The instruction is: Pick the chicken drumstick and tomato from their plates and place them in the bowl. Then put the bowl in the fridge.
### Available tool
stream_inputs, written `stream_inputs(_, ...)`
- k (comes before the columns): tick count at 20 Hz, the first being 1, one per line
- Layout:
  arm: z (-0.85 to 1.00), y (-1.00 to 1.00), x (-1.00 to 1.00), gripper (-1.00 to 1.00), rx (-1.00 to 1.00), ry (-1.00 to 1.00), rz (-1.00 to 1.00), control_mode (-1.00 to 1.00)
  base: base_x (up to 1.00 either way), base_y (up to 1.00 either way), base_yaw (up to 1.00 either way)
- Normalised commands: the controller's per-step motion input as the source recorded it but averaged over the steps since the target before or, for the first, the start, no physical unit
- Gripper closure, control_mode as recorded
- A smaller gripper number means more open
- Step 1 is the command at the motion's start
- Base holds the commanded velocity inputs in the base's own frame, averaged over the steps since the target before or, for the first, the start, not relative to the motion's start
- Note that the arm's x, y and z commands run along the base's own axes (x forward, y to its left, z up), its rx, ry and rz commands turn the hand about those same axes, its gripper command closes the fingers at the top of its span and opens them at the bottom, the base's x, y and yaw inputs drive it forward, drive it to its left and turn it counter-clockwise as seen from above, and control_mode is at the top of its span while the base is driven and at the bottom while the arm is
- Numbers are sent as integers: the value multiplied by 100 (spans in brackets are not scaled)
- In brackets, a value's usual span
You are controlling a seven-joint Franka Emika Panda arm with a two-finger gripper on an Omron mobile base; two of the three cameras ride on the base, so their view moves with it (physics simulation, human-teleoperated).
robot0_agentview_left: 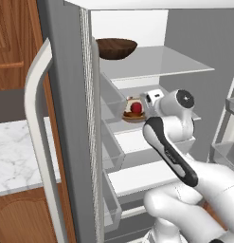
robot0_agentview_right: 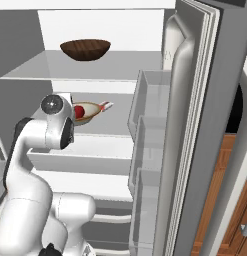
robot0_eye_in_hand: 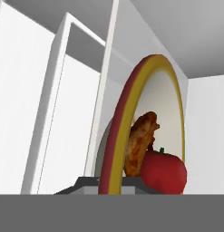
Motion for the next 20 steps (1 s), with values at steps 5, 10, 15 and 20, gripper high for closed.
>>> stream_inputs(5, -36, 6, 34, 100, 0, -2, 5, -100, 0, 0, 0)
stream_inputs(10, -33, 19, 40, 100, 0, -3, 0, -100, 0, 0, 0)
stream_inputs(15, -28, 27, 40, 100, 0, 0, 0, -100, 0, 0, 0)
stream_inputs(20, -1, 11, 54, 100, 0, 1, 0, -100, 0, 0, 0)
